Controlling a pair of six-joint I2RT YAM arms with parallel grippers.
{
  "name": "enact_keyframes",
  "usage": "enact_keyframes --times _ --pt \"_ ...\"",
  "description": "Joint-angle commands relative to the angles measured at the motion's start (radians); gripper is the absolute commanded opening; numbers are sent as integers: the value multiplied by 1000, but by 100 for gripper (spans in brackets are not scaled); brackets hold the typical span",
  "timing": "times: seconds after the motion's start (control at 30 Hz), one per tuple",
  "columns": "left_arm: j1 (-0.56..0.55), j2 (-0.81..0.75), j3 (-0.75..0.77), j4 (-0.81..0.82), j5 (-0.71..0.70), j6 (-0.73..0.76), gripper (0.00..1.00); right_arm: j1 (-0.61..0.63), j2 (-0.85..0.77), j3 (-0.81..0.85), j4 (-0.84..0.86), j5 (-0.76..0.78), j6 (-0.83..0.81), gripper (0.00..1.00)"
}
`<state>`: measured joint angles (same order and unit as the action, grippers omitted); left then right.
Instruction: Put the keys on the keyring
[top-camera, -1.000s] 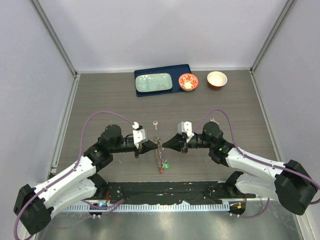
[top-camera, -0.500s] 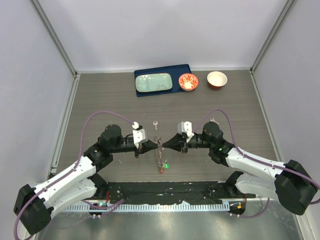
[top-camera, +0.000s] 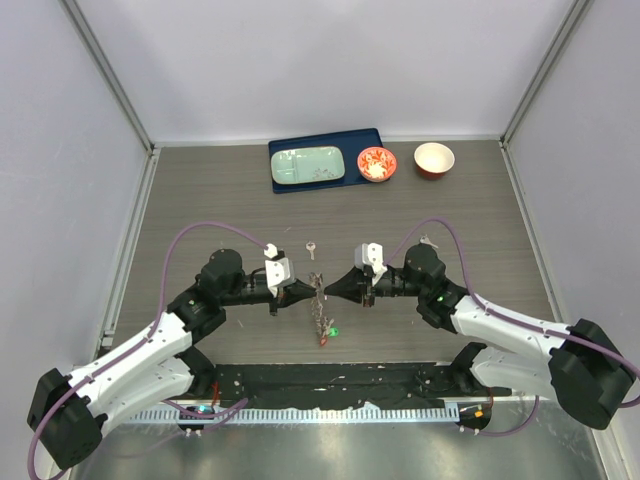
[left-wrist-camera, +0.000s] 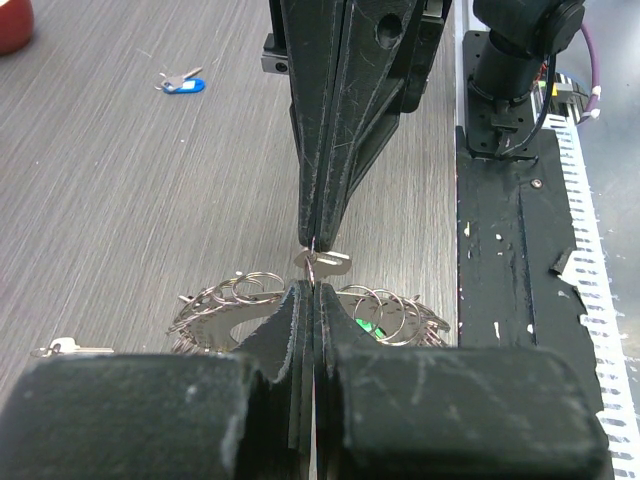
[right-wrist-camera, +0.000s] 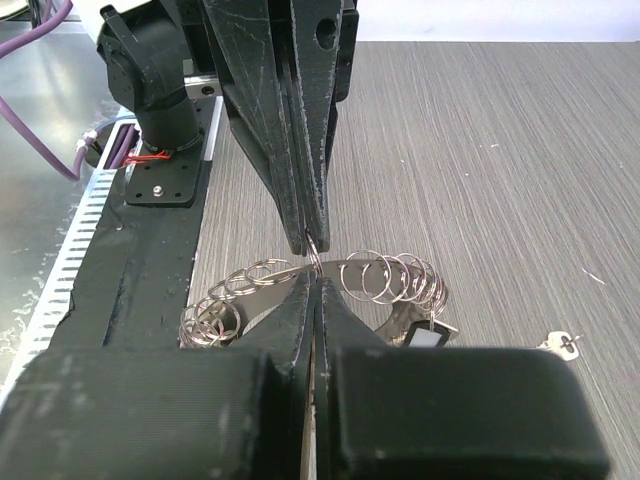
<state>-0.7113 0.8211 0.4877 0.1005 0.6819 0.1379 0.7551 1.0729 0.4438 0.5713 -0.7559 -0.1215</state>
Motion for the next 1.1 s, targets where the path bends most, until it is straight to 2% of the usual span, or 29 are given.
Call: enact_keyframes --times 0.0,1.07 --pt "-2 -7 11 79 22 -3 0 -2 -42 1 35 39 -4 1" --pt "-2 -2 11 88 27 -8 0 -2 -13 9 27 1 -4 1"
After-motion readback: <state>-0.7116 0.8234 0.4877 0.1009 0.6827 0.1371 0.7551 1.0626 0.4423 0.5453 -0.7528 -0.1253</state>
